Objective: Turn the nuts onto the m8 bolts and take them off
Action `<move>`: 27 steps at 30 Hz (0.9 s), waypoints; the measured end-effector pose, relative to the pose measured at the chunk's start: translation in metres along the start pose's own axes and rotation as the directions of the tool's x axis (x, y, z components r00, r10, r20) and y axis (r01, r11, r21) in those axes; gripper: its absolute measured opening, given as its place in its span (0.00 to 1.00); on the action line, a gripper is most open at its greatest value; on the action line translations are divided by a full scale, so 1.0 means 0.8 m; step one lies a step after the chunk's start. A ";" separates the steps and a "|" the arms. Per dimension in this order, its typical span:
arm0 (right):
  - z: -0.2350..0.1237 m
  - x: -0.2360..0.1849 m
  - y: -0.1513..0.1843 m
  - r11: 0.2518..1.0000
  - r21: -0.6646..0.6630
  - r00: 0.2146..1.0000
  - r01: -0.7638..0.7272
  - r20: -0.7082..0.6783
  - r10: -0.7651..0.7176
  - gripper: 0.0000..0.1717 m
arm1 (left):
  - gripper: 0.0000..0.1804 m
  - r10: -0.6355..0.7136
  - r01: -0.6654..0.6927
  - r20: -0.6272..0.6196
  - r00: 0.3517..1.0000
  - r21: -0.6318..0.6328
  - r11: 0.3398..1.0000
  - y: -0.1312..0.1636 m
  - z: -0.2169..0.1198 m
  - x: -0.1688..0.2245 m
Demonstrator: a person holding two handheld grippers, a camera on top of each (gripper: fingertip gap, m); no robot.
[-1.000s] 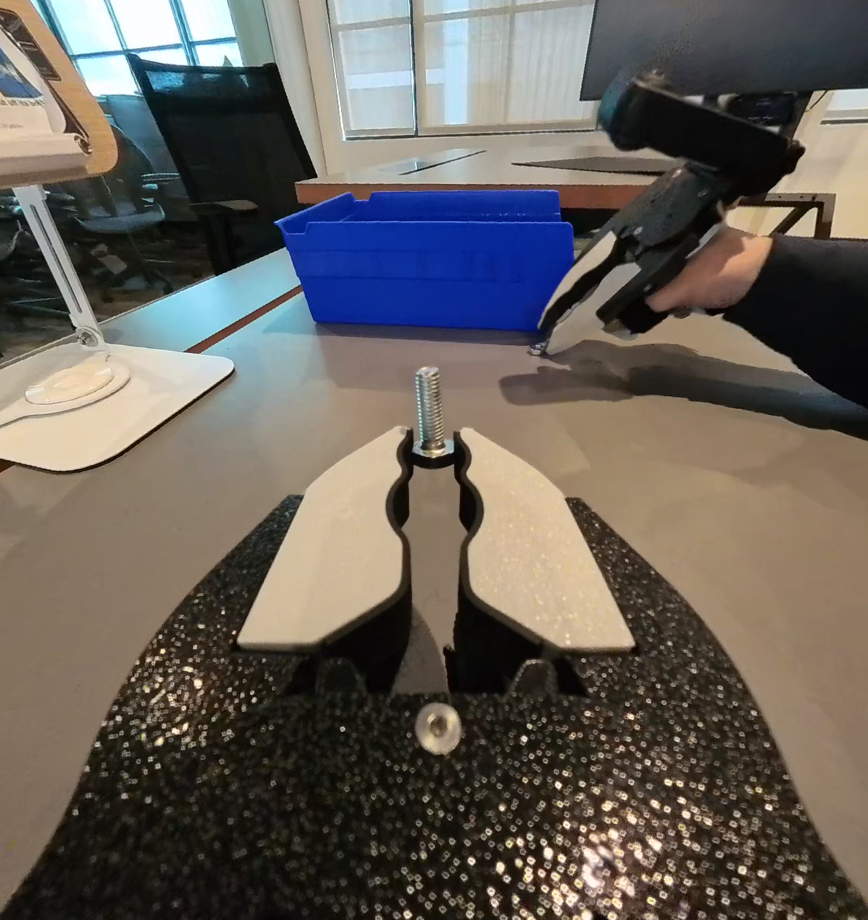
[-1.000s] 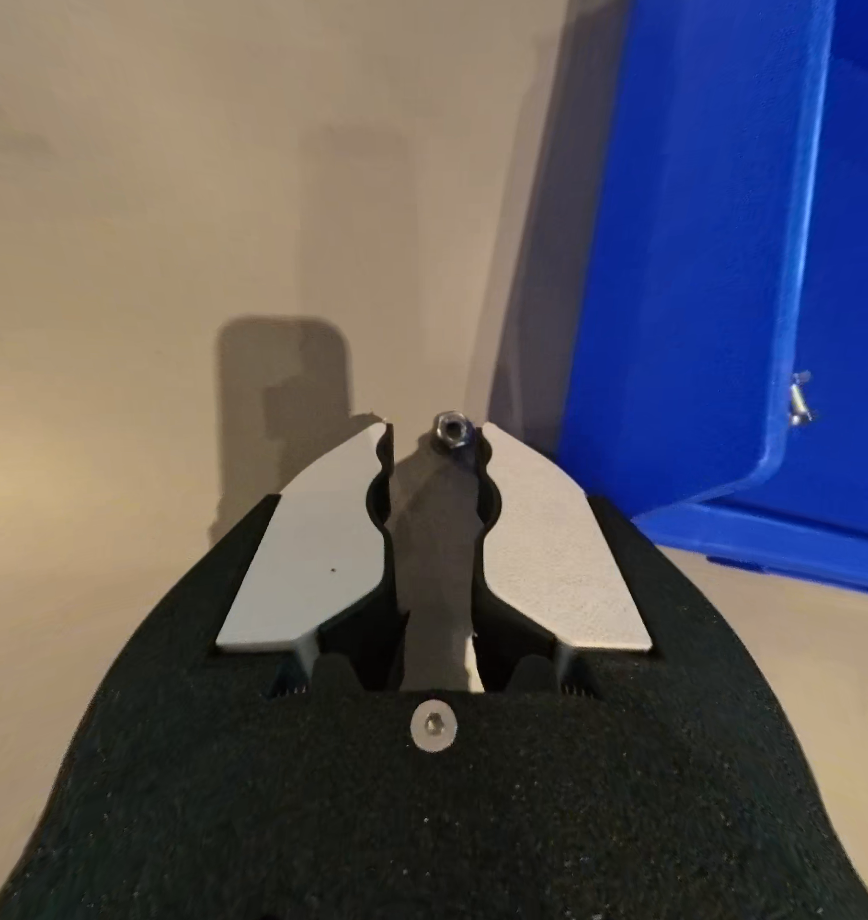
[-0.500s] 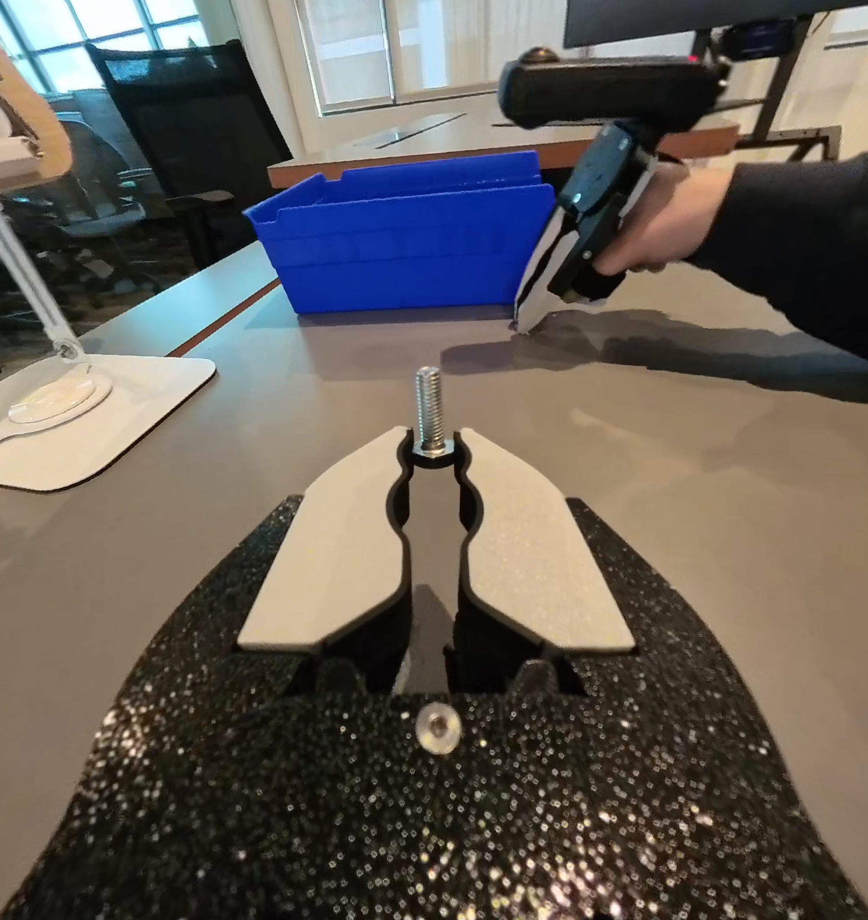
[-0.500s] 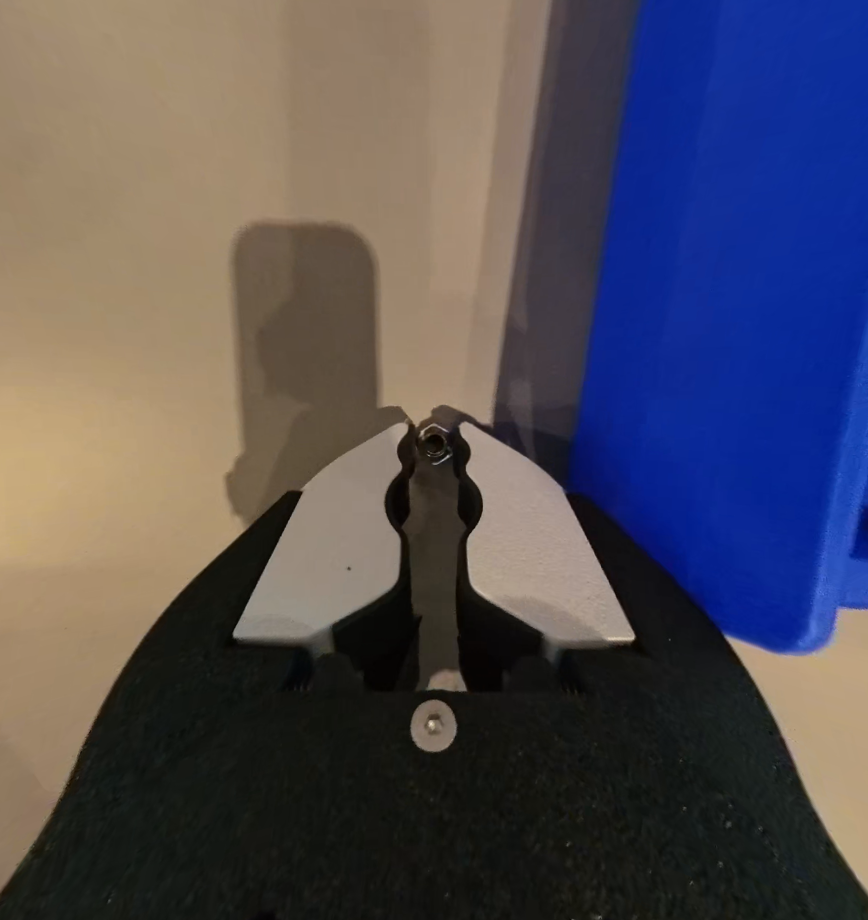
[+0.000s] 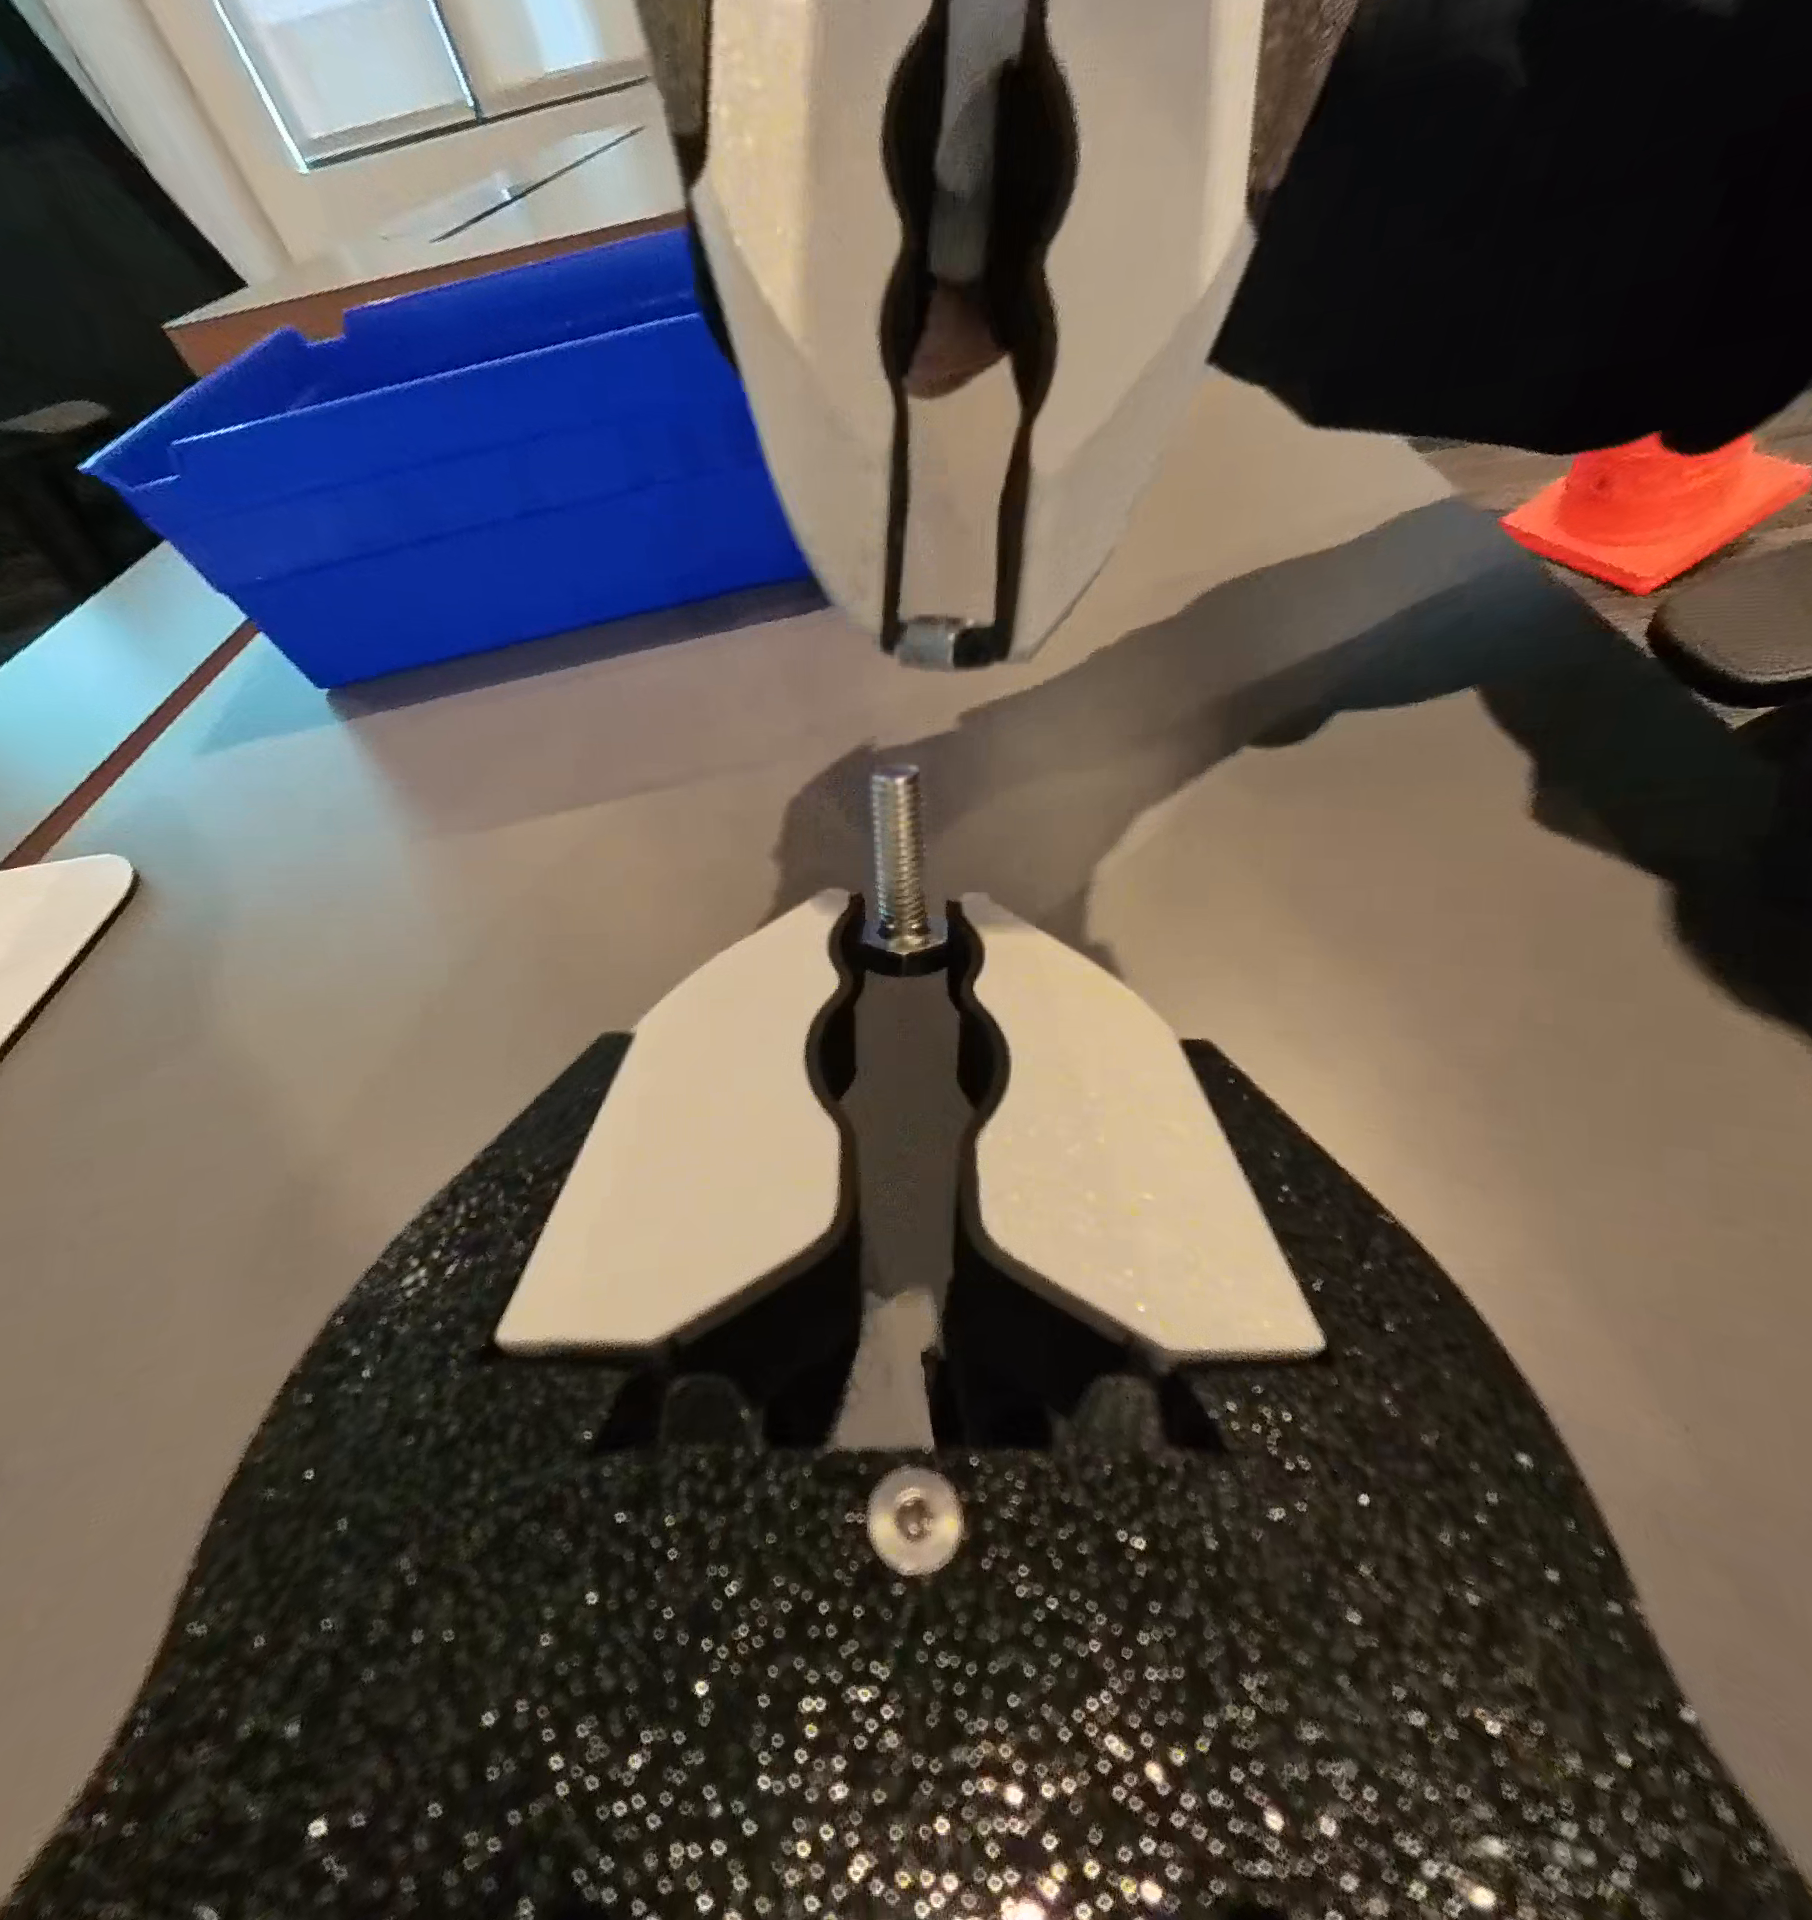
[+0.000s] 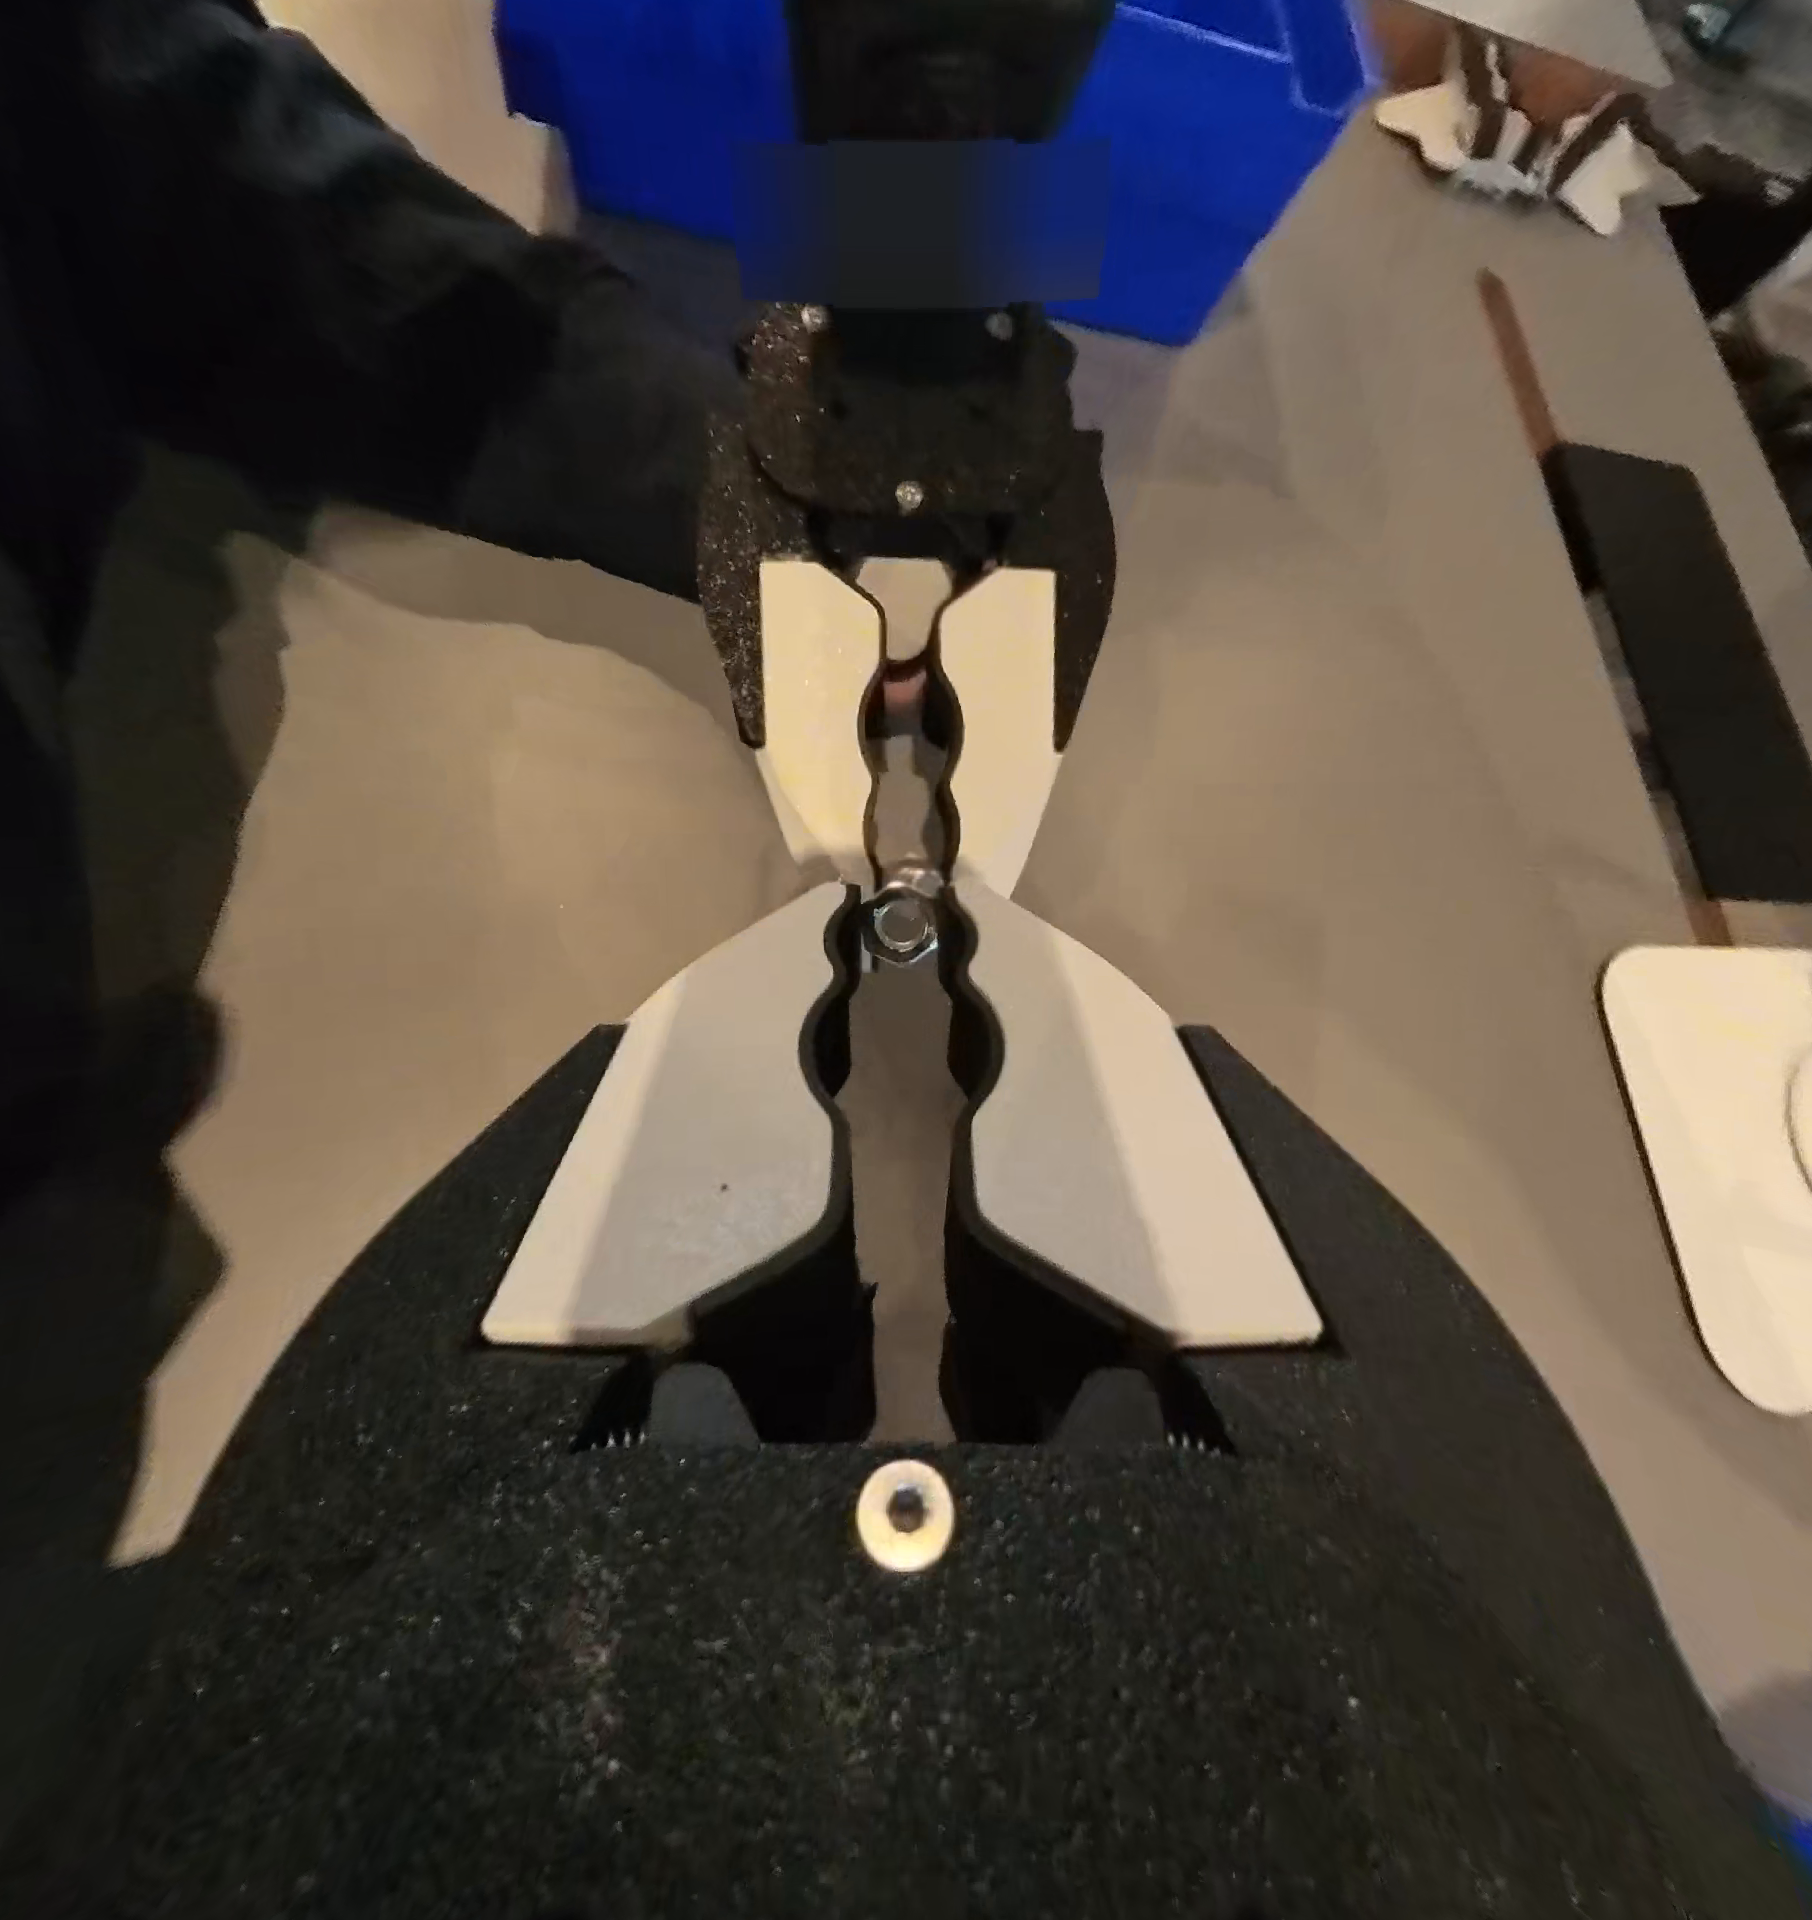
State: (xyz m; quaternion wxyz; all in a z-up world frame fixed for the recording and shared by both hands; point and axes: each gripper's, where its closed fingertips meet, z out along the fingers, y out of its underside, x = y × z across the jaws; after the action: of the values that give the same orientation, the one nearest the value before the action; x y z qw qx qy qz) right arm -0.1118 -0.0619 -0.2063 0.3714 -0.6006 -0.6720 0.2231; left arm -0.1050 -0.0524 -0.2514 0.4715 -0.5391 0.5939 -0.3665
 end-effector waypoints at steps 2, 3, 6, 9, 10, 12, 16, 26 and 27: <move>0.005 0.000 0.002 1.000 -0.016 1.000 0.018 0.023 -0.018 0.08 | 0.08 0.002 -0.002 -0.014 1.000 0.005 1.000 -0.001 0.000 0.002; 0.007 -0.001 0.003 0.999 -0.021 0.999 0.025 0.034 -0.024 0.08 | 0.08 0.001 -0.001 -0.021 1.000 0.009 1.000 -0.001 -0.001 0.004; 0.010 -0.002 0.004 0.999 -0.028 0.998 0.033 0.052 -0.032 0.08 | 0.08 -0.002 0.002 -0.032 0.999 0.010 1.000 -0.002 0.000 0.005; 0.010 -0.003 0.005 0.998 -0.048 0.997 0.049 0.066 -0.046 0.08 | 0.08 0.001 0.000 -0.041 0.999 0.003 1.000 -0.001 0.000 0.007; 0.010 -0.003 0.004 0.997 -0.051 0.996 0.052 0.072 -0.048 0.08 | 0.08 0.001 -0.001 -0.044 0.999 0.002 1.000 -0.001 0.001 0.008; 0.011 -0.003 0.004 0.996 -0.057 0.995 0.063 0.076 -0.058 0.08 | 0.08 0.001 0.000 -0.048 0.999 0.005 1.000 -0.001 0.000 0.008; 0.014 -0.005 -0.001 0.998 -0.032 0.993 0.059 0.109 -0.055 0.08 | 0.08 -0.006 0.008 -0.054 0.999 0.021 1.000 -0.004 -0.001 0.008; 0.015 -0.005 -0.006 0.998 0.030 0.988 0.053 0.145 -0.056 0.08 | 0.08 -0.009 0.013 -0.075 0.997 0.056 0.998 -0.010 -0.005 0.011; 0.015 -0.005 -0.007 0.998 0.035 0.988 0.057 0.144 -0.062 0.08 | 0.08 -0.011 0.015 -0.078 0.997 0.060 0.998 -0.010 -0.005 0.012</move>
State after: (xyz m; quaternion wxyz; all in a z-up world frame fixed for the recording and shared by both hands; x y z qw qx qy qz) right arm -0.1243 -0.0650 -0.2108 0.3374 -0.5567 -0.7112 0.2655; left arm -0.1062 -0.0630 -0.2440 0.4619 -0.5138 0.5968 -0.4080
